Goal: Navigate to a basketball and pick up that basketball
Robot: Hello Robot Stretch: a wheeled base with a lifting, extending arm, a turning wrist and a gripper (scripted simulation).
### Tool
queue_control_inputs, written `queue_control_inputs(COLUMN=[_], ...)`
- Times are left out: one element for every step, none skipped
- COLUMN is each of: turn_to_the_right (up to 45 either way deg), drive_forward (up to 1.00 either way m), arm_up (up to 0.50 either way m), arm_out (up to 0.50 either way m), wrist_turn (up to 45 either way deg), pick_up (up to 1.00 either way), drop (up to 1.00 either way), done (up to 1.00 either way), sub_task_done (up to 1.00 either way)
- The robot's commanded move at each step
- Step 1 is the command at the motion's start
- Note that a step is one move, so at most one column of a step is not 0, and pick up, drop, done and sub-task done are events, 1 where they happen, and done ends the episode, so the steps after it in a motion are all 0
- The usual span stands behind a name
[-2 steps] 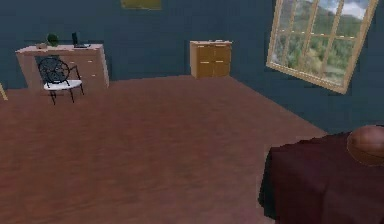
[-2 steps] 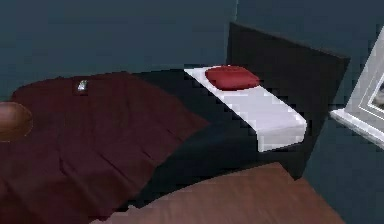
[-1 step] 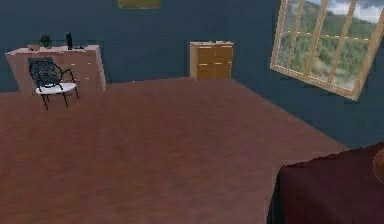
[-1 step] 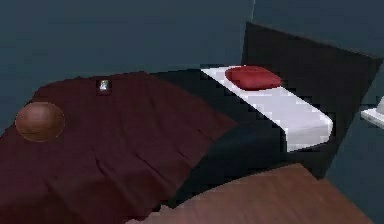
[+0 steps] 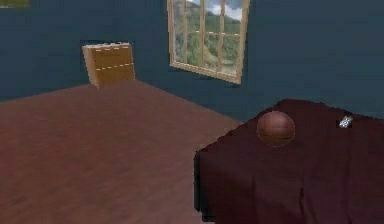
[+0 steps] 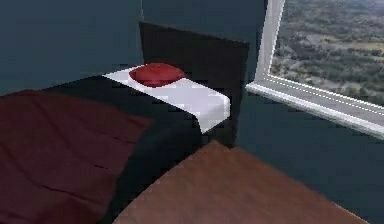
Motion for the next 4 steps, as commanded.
queue_control_inputs(turn_to_the_right=[0.0,-45.0,-12.0,45.0], drive_forward=[0.35,0.00,0.00,0.00], arm_up=[0.00,0.00,0.00,0.00], arm_out=[0.00,0.00,0.00,0.00], wrist_turn=[0.0,0.0,0.0,0.0], pick_up=[0.00,0.00,0.00,0.00], drop=[0.00,0.00,0.00,0.00], done=[0.00,0.00,0.00,0.00], sub_task_done=[0.00,0.00,0.00,0.00])
